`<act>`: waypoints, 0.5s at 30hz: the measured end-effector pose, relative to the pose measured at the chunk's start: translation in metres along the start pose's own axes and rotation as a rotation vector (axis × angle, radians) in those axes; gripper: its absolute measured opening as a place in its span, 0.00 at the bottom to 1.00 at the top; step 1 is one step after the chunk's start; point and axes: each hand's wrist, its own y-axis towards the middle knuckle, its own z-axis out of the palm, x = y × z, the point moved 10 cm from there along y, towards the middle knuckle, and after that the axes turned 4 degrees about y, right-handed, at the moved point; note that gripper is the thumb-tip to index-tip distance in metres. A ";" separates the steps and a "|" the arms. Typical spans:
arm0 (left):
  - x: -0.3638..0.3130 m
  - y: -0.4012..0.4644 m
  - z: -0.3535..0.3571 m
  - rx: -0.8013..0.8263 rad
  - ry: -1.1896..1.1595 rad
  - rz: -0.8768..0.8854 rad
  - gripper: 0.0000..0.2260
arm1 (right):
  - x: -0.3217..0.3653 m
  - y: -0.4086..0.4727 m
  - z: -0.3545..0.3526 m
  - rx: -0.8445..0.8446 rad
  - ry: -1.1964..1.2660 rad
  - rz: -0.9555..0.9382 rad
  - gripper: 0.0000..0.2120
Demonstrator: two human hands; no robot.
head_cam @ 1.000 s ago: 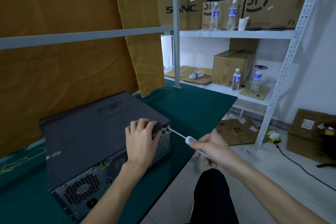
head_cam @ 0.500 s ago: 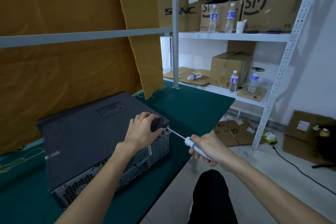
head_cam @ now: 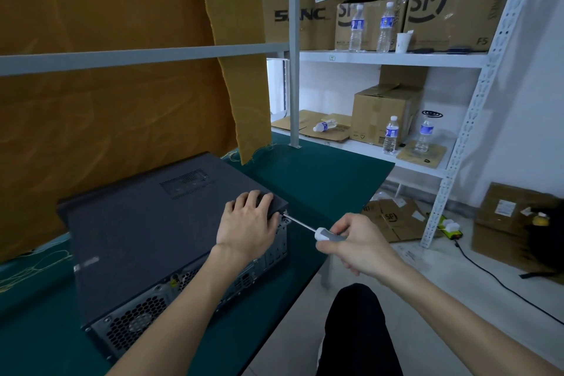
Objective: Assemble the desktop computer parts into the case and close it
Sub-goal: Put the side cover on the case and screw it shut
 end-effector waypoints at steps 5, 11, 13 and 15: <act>-0.001 0.000 -0.001 -0.009 0.018 -0.005 0.23 | -0.006 -0.003 0.014 0.159 0.076 0.101 0.21; -0.001 -0.001 0.000 -0.013 0.047 -0.004 0.23 | 0.003 0.000 0.004 0.052 -0.038 0.031 0.12; -0.001 -0.001 0.000 -0.019 0.068 0.000 0.23 | 0.001 0.000 0.011 0.145 0.043 0.079 0.16; -0.001 -0.001 0.000 -0.024 0.070 -0.002 0.23 | -0.002 -0.003 0.018 0.203 0.086 0.138 0.21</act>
